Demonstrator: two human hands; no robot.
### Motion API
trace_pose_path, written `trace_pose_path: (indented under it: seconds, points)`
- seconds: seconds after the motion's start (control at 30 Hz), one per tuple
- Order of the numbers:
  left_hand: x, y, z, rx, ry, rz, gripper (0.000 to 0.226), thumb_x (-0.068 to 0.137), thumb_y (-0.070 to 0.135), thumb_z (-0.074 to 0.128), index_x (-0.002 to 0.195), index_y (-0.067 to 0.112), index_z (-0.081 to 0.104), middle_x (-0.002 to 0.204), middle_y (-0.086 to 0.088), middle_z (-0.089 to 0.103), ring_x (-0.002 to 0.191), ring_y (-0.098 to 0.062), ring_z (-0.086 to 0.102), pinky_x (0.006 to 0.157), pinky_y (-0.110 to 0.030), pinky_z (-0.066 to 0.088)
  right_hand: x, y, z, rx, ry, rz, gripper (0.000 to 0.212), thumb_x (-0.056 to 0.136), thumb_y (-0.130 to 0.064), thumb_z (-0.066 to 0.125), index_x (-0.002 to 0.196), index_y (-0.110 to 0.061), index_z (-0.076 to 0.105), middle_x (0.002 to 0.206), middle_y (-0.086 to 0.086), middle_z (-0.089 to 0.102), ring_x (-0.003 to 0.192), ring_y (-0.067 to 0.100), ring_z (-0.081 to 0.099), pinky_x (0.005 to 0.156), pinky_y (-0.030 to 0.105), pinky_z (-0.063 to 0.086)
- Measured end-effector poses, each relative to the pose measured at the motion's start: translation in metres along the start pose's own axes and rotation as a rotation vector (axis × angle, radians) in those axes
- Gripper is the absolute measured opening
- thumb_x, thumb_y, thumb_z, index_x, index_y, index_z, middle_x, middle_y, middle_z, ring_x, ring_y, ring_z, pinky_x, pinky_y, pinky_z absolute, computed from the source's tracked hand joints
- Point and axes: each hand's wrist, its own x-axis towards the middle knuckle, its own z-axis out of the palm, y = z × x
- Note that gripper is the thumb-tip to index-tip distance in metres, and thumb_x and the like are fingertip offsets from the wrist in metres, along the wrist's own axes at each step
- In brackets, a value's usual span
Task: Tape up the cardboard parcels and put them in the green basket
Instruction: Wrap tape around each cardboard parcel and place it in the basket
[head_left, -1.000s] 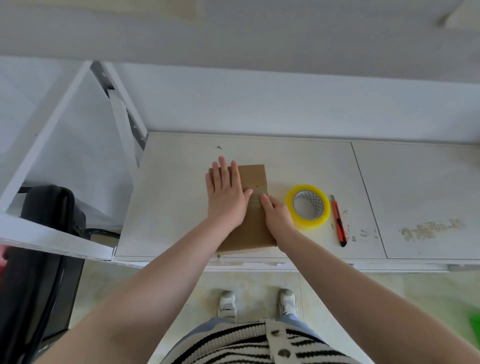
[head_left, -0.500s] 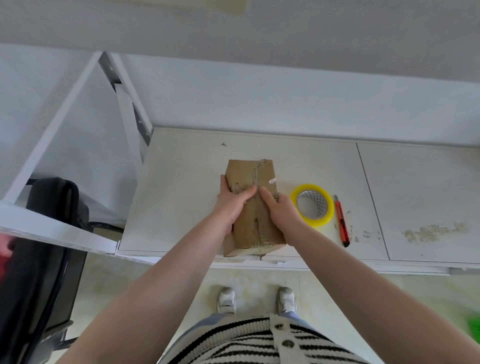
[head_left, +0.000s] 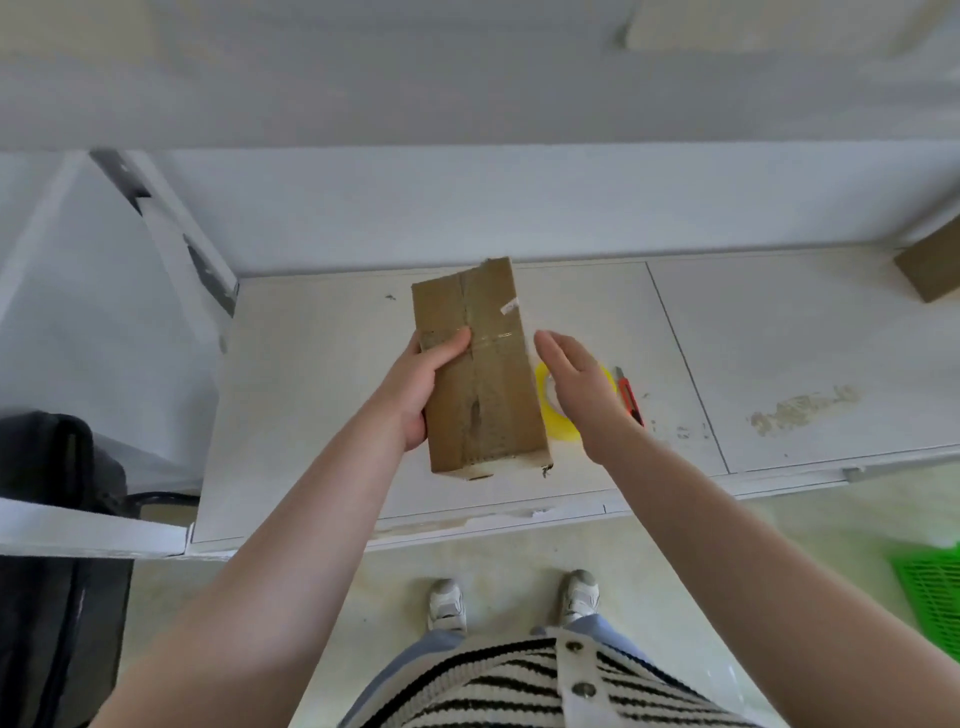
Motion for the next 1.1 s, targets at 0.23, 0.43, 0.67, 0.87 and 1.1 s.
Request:
trace_pose_path:
  seconds: [0.23,0.43,0.67,0.87,1.1]
  points:
    - [0.014,-0.014,0.084,0.017,-0.365,-0.069,0.046,0.089,0.055,0.058,0.110,0.019,0.077,0.116,-0.009,0.072,0.103,-0.025,0.071,0.078,-0.038,0.059,-0.023,0.009,-0.112,0.306,0.018,0.278,0.060,0.081,-0.067,0.062,0.114,-0.017,0.068,0.098,0.003,0.076,0.083,0.021,0.074,0.068,0.031,0.059]
    - [0.035,-0.061,0.207,0.444,-0.155,0.159,0.047,0.097,0.044,0.056,0.139,0.022,0.054,0.131,0.008,0.063,0.114,-0.015,0.062,0.075,-0.024,0.054,-0.055,0.049,-0.220,0.436,0.314,0.237,0.061,0.084,-0.059,0.064,0.122,-0.012,0.062,0.108,0.010,0.073,0.095,0.029,0.071,0.083,0.044,0.059]
    - [0.026,-0.160,0.385,0.691,-0.524,0.095,0.064,0.087,0.055,0.061,0.139,0.020,0.047,0.128,-0.006,0.065,0.118,-0.027,0.062,0.106,-0.049,0.045,-0.100,0.114,-0.355,0.496,0.606,0.259,0.037,0.087,-0.059,0.062,0.099,-0.024,0.066,0.083,-0.007,0.076,0.073,0.014,0.073,0.055,0.025,0.056]
    - [0.022,-0.254,0.491,0.769,-0.630,-0.046,0.035,0.102,0.029,0.053,0.132,0.013,0.051,0.125,-0.014,0.065,0.115,-0.032,0.063,0.103,-0.053,0.047,-0.154,0.177,-0.453,0.567,0.801,0.326,0.031,0.089,-0.054,0.062,0.090,-0.024,0.067,0.083,-0.006,0.075,0.070,0.011,0.072,0.055,0.024,0.057]
    - [0.030,-0.324,0.593,0.871,-0.778,-0.199,0.028,0.102,0.027,0.051,0.127,0.015,0.054,0.107,-0.009,0.071,0.086,-0.020,0.072,0.070,-0.033,0.060,-0.182,0.232,-0.537,0.703,0.961,0.378,0.047,0.089,-0.056,0.061,0.115,-0.017,0.066,0.103,0.003,0.073,0.090,0.023,0.070,0.070,0.032,0.058]
